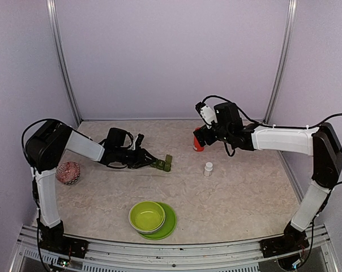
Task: Sort the pills into containers
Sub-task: Place the pill container at the center of the board, then move the pill container to the center of the board.
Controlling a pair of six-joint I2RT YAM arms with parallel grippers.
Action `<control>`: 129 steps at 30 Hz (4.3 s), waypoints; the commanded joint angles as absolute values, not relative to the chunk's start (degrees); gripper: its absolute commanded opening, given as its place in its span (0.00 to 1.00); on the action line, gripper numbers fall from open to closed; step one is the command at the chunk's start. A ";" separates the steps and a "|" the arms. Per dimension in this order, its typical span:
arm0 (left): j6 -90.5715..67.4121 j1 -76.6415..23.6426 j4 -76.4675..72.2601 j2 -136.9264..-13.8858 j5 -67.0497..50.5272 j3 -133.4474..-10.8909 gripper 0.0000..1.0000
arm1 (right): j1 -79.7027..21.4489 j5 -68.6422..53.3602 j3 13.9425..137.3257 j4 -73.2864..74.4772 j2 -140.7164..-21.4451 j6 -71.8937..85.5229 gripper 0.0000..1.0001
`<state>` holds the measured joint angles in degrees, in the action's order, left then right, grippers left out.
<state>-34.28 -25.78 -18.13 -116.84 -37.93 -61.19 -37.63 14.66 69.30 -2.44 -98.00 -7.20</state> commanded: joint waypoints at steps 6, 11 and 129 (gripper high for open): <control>-33.05 -24.80 -16.20 -118.95 -37.63 -63.28 0.40 | -36.42 13.72 74.26 0.10 -101.63 -4.78 0.98; -32.87 -23.56 -15.57 -119.07 -36.89 -64.14 0.46 | -35.00 12.88 75.87 0.97 -103.20 -3.21 0.99; -45.01 -30.35 -25.75 -108.71 -28.58 -51.11 0.76 | -28.83 0.29 85.46 2.42 -115.56 0.35 0.48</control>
<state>-46.02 -30.94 -24.82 -112.01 -28.88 -52.25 -29.43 2.15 86.91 2.81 -118.24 0.47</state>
